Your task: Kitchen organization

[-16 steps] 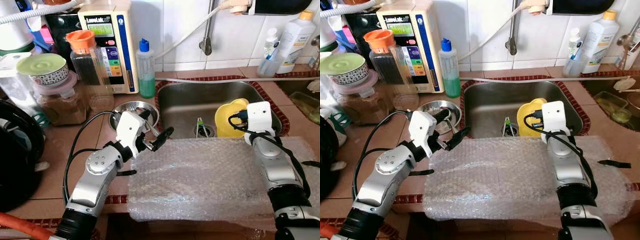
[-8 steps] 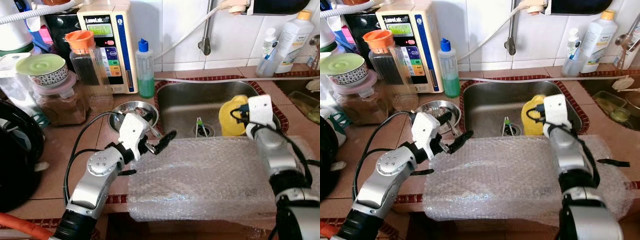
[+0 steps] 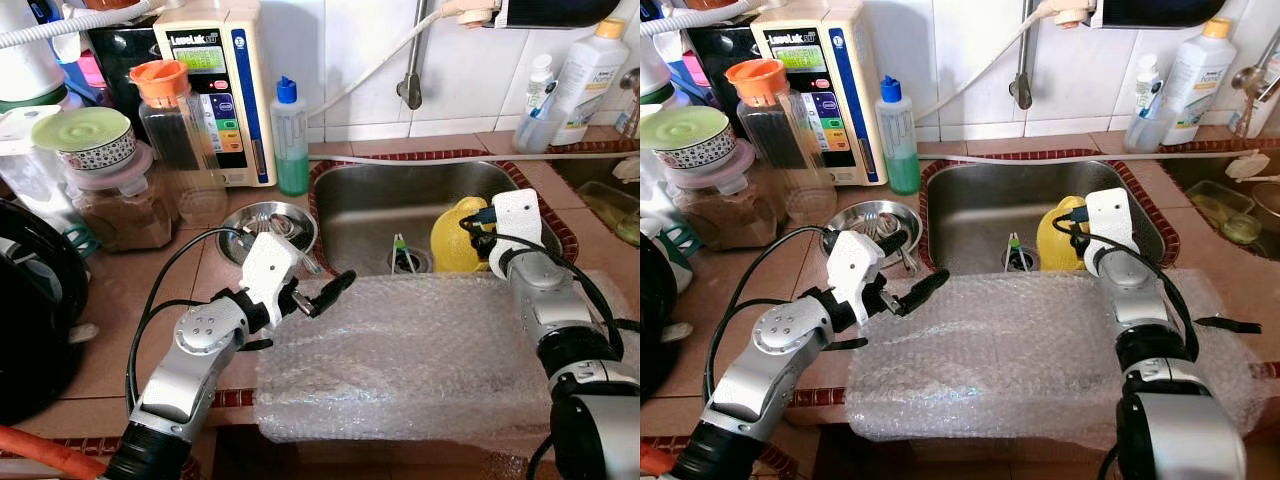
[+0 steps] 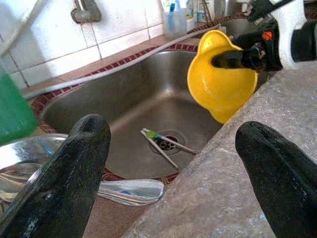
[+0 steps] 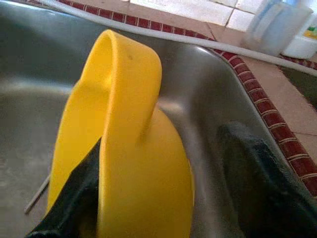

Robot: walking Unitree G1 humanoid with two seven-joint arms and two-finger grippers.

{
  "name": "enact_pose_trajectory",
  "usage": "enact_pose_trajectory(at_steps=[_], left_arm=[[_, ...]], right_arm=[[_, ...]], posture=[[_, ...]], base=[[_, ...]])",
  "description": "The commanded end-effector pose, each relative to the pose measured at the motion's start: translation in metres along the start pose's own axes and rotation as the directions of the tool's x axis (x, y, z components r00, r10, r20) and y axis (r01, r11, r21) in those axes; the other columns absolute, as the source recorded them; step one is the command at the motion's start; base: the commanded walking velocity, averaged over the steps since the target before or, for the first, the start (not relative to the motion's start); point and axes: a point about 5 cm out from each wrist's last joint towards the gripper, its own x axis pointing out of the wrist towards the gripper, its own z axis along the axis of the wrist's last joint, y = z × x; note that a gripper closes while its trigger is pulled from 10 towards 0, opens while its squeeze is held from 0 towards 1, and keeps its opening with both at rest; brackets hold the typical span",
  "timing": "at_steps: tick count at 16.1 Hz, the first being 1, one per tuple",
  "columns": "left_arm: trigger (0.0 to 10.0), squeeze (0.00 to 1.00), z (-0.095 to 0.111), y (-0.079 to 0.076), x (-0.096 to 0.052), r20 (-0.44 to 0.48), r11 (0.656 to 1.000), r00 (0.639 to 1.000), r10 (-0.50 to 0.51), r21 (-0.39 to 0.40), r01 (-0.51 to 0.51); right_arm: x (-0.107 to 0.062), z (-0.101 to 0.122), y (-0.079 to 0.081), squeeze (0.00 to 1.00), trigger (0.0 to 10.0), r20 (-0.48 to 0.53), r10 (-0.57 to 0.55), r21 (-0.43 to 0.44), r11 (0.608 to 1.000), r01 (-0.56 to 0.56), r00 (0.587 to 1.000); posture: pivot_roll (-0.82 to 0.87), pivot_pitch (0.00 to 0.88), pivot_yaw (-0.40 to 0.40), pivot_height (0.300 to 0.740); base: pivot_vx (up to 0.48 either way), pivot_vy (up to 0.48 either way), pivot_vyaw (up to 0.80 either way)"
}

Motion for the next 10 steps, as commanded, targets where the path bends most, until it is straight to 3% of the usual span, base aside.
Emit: enact_pose_trajectory(at_steps=[1,6,7,8,10], left_arm=[[10.0,1.0,0.001,0.0,-0.001,-0.012,1.0,1.0,-0.016,0.019,0.016],[10.0,1.0,0.0,-0.001,0.0,-0.026,0.999,0.999,-0.028,0.031,0.029],[10.0,1.0,0.0,-0.002,0.0,-0.027,0.999,0.999,-0.028,0.031,0.029],[10.0,1.0,-0.001,-0.002,0.0,-0.028,0.999,0.999,-0.028,0.032,0.029],[10.0,1.0,-0.001,-0.002,0.0,-0.028,0.999,0.999,-0.027,0.033,0.027]], right_arm=[[0.001,0.006,-0.005,1.0,10.0,-0.002,0.003,-0.003,1.0,-0.003,1.0],[-0.001,-0.014,-0.002,1.0,10.0,-0.151,0.061,-0.083,0.994,-0.074,0.987],[-0.001,-0.014,-0.003,1.0,10.0,-0.153,0.064,-0.085,0.993,-0.077,0.986],[0.0,-0.011,-0.01,1.0,10.0,-0.134,-0.007,-0.092,0.996,-0.005,0.991],[0.001,-0.005,-0.01,1.0,10.0,-0.11,-0.002,-0.034,0.999,-0.002,0.994]], posture=[[-0.21,0.048,0.083,0.74],[-0.22,0.047,0.081,0.74],[-0.22,0.046,0.08,0.74],[-0.22,0.046,0.079,0.74],[-0.22,0.046,0.079,0.74]], base=[[0.0,0.0,0.0],[0.0,0.0,0.0],[0.0,0.0,0.0],[0.0,0.0,0.0],[0.0,0.0,0.0]])
